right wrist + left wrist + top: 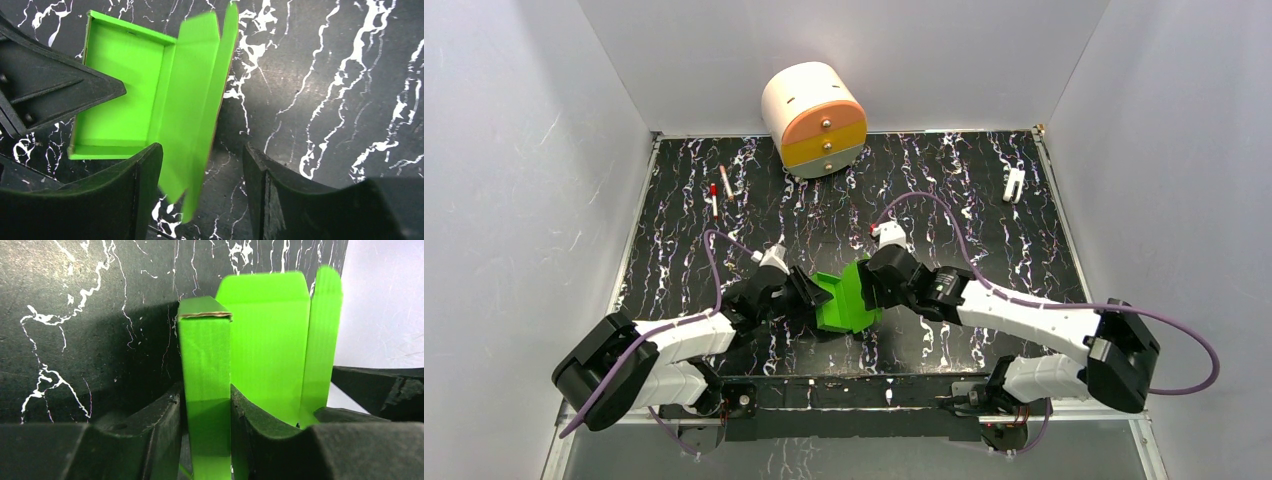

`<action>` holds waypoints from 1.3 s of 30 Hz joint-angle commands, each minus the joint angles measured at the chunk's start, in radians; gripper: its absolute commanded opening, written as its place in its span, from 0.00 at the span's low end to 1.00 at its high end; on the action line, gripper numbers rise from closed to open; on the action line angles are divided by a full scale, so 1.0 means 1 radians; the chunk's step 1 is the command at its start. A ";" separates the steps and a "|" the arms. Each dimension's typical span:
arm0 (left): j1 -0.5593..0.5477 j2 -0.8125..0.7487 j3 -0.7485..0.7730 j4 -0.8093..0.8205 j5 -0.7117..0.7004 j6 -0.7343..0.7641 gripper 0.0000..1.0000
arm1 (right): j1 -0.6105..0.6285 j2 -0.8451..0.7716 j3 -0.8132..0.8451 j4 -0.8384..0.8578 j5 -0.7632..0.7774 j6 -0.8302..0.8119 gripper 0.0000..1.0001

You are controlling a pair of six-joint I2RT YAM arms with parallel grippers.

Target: Fold the paper box

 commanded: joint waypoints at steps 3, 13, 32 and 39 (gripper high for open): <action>0.003 -0.028 -0.019 0.069 -0.056 -0.028 0.32 | -0.003 0.074 0.092 0.023 -0.054 0.006 0.59; 0.006 -0.027 -0.034 0.082 -0.059 -0.025 0.34 | -0.012 0.132 0.139 0.026 -0.079 -0.046 0.31; 0.037 -0.479 0.140 -0.546 -0.208 0.263 0.84 | -0.026 0.251 0.386 -0.123 -0.179 -0.684 0.00; 0.040 -0.543 0.335 -0.877 -0.264 0.409 0.87 | -0.026 0.302 0.405 -0.128 -0.327 -0.956 0.00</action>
